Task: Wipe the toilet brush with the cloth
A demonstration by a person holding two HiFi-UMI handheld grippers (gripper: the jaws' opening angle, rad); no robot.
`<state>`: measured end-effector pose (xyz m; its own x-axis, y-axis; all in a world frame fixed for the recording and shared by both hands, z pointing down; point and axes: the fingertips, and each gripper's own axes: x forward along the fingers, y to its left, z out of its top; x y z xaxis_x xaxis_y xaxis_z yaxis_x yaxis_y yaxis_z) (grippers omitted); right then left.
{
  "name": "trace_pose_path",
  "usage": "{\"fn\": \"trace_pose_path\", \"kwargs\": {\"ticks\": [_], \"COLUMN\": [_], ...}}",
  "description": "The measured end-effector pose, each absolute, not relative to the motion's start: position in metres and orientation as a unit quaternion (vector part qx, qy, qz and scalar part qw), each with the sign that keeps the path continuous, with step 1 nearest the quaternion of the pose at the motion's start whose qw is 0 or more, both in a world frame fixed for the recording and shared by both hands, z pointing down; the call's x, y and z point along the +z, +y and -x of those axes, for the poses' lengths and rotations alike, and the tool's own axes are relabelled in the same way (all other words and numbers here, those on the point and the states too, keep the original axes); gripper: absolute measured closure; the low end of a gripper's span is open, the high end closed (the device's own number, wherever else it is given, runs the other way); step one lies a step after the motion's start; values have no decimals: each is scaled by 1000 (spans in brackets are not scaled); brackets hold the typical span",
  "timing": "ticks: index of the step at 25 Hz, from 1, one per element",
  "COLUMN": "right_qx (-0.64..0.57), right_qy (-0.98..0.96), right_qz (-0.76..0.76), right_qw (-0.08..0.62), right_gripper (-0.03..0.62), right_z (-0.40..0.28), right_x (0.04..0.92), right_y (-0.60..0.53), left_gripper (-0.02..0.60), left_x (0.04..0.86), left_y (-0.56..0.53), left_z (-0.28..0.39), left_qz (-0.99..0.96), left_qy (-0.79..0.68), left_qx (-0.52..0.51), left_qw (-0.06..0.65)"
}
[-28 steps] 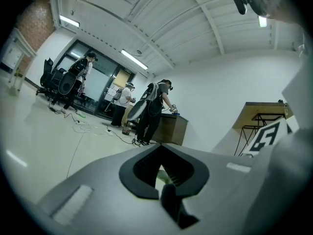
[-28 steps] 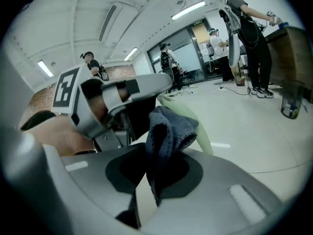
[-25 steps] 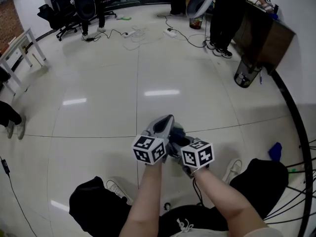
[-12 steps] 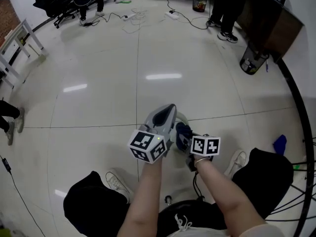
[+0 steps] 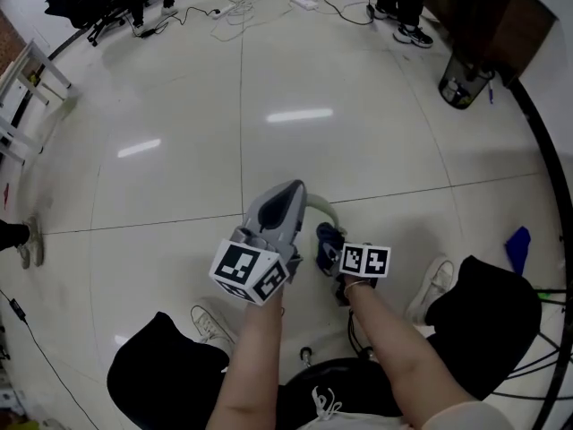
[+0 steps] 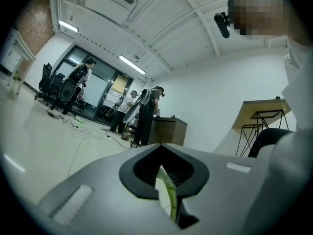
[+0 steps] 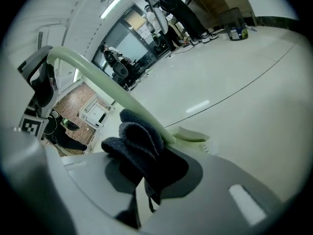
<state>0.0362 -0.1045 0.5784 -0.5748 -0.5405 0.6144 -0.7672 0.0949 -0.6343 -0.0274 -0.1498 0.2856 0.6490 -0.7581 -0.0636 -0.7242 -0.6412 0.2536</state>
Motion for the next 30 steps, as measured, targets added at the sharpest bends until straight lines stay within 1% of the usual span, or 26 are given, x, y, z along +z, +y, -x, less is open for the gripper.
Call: {"fn": "trace_pose_path", "kwargs": {"ticks": [4, 7, 12, 14, 19, 24, 28, 30], "right_qx": [509, 501, 497, 478, 337, 199, 101, 88], "right_qy": [-733, -742, -765, -779, -822, -858, -861, -857], "right_qz": [-442, -433, -397, -395, -452, -470, -494, -502], "right_qw": [95, 99, 98, 92, 79, 48, 67, 73], "right_gripper": [533, 533, 533, 533, 533, 533, 533, 533], "right_z": [-33, -34, -50, -67, -111, -111, -111, -116], "right_x": [584, 576, 530, 498, 408, 329, 304, 305], "right_y": [-104, -100, -84, -89, -108, -104, -89, -86], "left_gripper": [575, 575, 575, 575, 575, 575, 575, 575], "left_x": [288, 289, 288, 281, 267, 270, 283, 285], "left_y": [-150, -151, -148, -145, -123, -100, -91, -87], "left_z": [29, 31, 32, 32, 41, 54, 62, 63], "left_qz": [-900, -898, -890, -887, -880, -864, -851, -849], "left_qy": [-416, -420, -427, -433, -454, -488, -511, -514], "left_qx": [-80, -84, -92, -96, -96, -84, -67, -61], "left_qw": [102, 103, 130, 127, 103, 94, 103, 104]}}
